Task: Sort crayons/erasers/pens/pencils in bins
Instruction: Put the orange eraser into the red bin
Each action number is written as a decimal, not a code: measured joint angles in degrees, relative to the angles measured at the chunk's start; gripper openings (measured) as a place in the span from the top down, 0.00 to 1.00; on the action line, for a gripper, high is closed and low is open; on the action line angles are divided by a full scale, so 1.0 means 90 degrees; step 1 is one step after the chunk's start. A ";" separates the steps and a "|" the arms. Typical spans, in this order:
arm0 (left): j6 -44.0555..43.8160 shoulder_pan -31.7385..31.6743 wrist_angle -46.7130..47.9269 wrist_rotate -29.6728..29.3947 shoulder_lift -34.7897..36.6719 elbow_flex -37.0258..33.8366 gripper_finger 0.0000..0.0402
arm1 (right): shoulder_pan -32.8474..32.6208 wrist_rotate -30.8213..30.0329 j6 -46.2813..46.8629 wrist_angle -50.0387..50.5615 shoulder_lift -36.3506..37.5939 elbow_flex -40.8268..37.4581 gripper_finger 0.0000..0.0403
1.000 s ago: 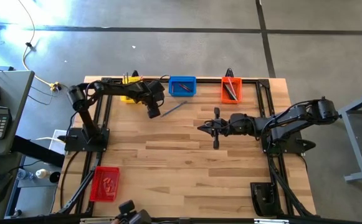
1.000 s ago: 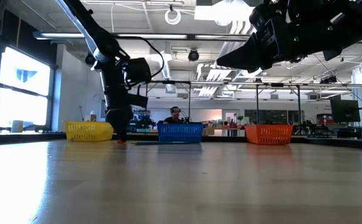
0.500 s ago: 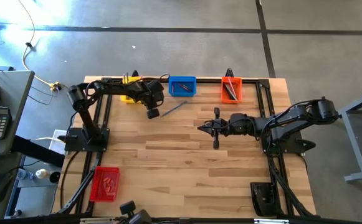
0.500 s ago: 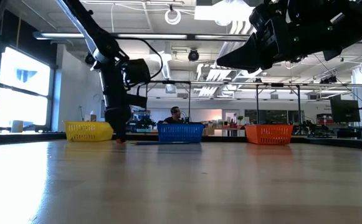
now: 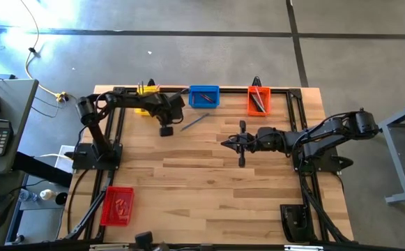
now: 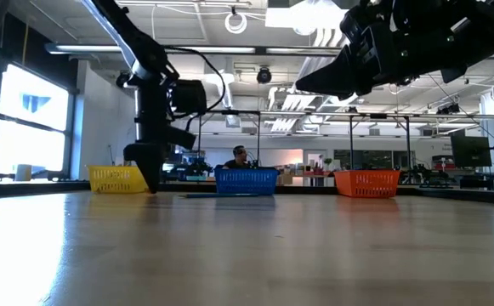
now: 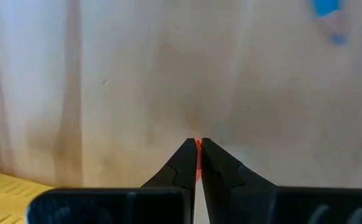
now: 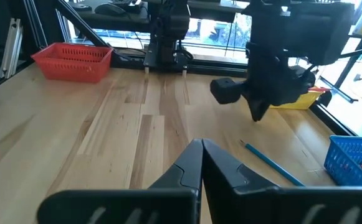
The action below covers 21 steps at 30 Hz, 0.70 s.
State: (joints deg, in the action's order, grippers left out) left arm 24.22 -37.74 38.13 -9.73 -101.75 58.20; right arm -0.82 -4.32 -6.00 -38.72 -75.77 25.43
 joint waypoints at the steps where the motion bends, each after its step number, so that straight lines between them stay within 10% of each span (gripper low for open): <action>1: 0.0001 0.0065 0.0074 0.0005 0.0040 0.0029 0.99 | 0.0000 0.0000 0.0000 0.0012 0.0000 0.0000 1.00; 10: -0.0173 0.0943 0.1059 0.0315 0.0818 0.0084 1.00 | 0.0000 0.0000 0.0022 0.0182 -0.0005 0.0000 1.00; 21: -0.1913 0.3796 0.2234 0.0898 0.2255 0.0082 1.00 | -0.0086 0.0002 0.0119 0.0162 -0.0002 0.0000 1.00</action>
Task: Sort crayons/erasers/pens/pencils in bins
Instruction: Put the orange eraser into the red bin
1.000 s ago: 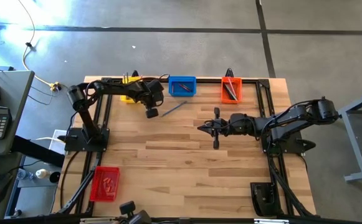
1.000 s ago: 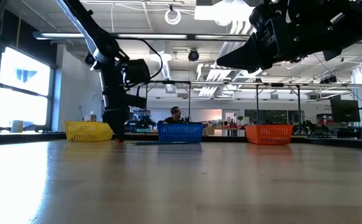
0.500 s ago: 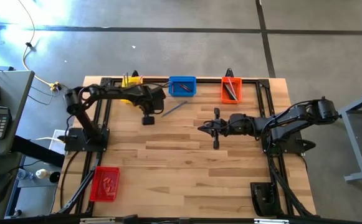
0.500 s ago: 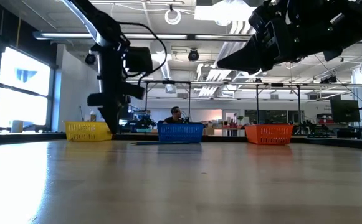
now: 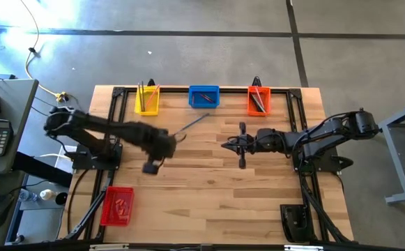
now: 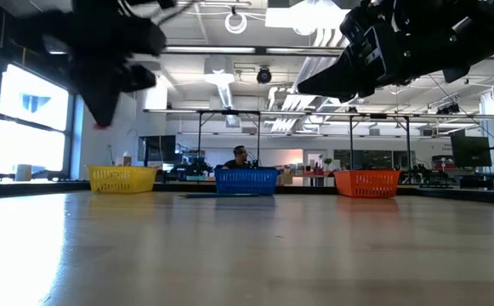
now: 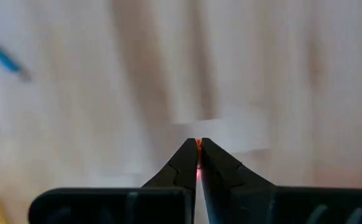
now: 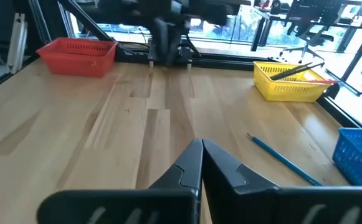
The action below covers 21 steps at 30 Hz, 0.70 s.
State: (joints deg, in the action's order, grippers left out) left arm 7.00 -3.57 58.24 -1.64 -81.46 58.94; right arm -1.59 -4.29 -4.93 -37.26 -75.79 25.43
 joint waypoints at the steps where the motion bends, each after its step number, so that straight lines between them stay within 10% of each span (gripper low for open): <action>1: -0.0298 0.0308 0.0054 0.0018 0.0099 0.0000 1.00 | -0.0019 0.0000 -0.0001 -0.0007 -0.0002 0.0000 1.00; 21: -0.6861 0.5723 0.0403 0.0571 0.0419 -0.0005 1.00 | -0.0085 0.0000 0.0127 -0.0126 0.0000 0.0000 1.00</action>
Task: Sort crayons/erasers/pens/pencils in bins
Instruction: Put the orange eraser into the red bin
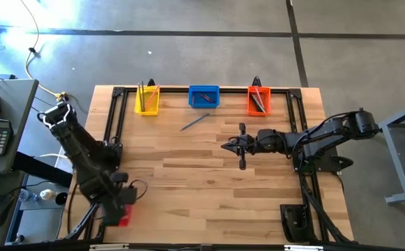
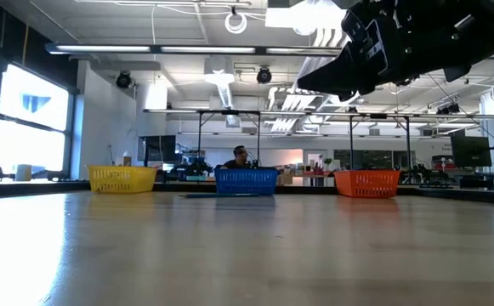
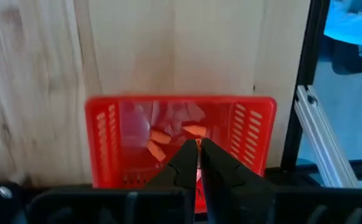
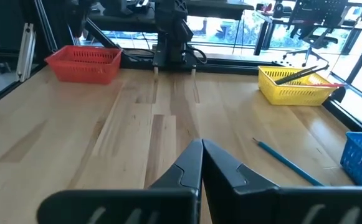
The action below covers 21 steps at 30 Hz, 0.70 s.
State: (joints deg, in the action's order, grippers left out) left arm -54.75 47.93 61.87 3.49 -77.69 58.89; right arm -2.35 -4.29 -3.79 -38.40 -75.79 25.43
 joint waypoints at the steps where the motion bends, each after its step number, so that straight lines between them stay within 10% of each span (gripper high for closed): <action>1: -0.0240 0.0173 0.0004 -0.0091 -0.0022 0.0000 1.00 | -0.0014 -0.0002 0.0048 0.0003 0.0000 0.0000 1.00; 21: -0.1733 0.1091 -0.1187 -0.0632 -0.0034 -0.1522 1.00 | -0.0507 -0.0396 -0.0123 -0.0006 0.0000 0.0000 1.00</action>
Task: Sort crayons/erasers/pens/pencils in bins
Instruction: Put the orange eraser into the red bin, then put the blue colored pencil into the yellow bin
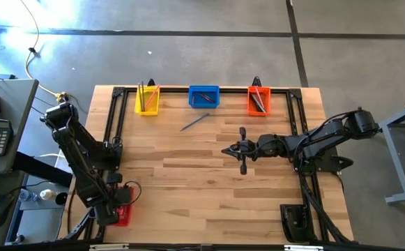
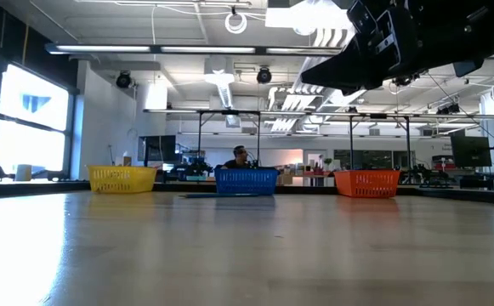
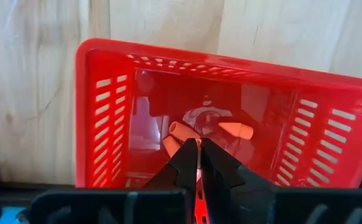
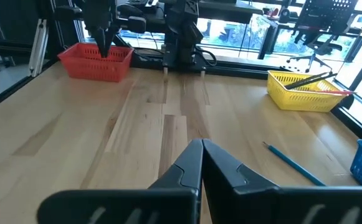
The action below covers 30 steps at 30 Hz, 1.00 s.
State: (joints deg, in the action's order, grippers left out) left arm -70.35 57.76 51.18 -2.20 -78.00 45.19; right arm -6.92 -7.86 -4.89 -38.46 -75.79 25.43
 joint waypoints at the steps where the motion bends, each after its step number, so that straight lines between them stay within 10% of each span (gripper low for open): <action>1: 0.0000 0.0000 -0.0078 0.0000 -0.0002 -0.0047 1.00 | 0.0000 -0.0002 -0.0028 0.0000 0.0000 0.0000 1.00; 30: -0.0010 -0.0047 -0.0132 -0.0251 0.0000 0.0876 0.74 | -0.0100 -0.0163 -0.0844 -0.0439 0.0002 0.0000 1.00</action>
State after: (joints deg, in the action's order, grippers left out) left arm -70.43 57.33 50.00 -4.46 -78.00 53.08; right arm -7.82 -9.32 -12.49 -42.41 -75.77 25.43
